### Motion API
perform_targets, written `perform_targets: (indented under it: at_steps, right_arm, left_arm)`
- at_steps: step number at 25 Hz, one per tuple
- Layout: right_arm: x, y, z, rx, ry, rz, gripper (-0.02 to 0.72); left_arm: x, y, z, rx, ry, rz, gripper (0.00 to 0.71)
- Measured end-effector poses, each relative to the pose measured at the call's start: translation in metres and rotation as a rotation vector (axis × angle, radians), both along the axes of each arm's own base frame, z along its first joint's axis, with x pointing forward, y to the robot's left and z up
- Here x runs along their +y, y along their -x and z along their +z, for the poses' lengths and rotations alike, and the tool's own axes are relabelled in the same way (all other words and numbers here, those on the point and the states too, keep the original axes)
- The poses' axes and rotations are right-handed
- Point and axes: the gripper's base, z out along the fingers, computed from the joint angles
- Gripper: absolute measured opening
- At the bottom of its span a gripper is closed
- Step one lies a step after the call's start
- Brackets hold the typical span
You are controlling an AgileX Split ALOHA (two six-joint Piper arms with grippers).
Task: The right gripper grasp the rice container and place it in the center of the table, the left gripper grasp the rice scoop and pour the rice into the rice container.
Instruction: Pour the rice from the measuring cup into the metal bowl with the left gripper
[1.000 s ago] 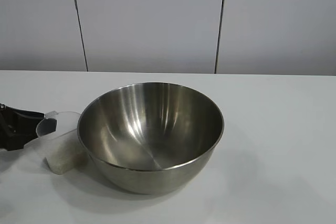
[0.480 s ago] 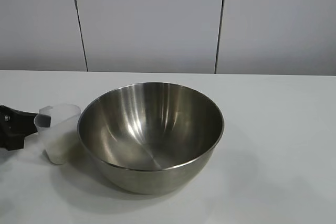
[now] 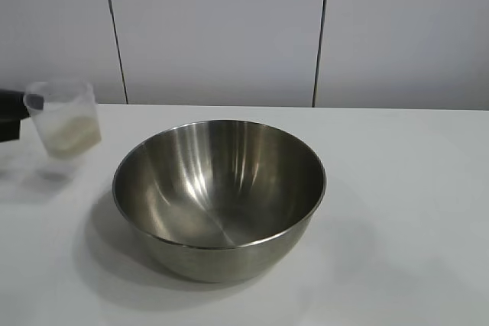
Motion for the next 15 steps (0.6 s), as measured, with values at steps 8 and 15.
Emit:
perform_targets:
  at_steps: [8,15]
  right_arm:
    - [0.000,0.000,0.000,0.000,0.000,0.000,0.411]
    - [0.000,0.000,0.000,0.001,0.000,0.000,0.411]
  left_arm:
    - [-0.062,0.026,-0.003,0.039,-0.229,-0.126,0.009]
    - [-0.095,0.040,0.000,-0.169,-0.480,-0.204,0.009]
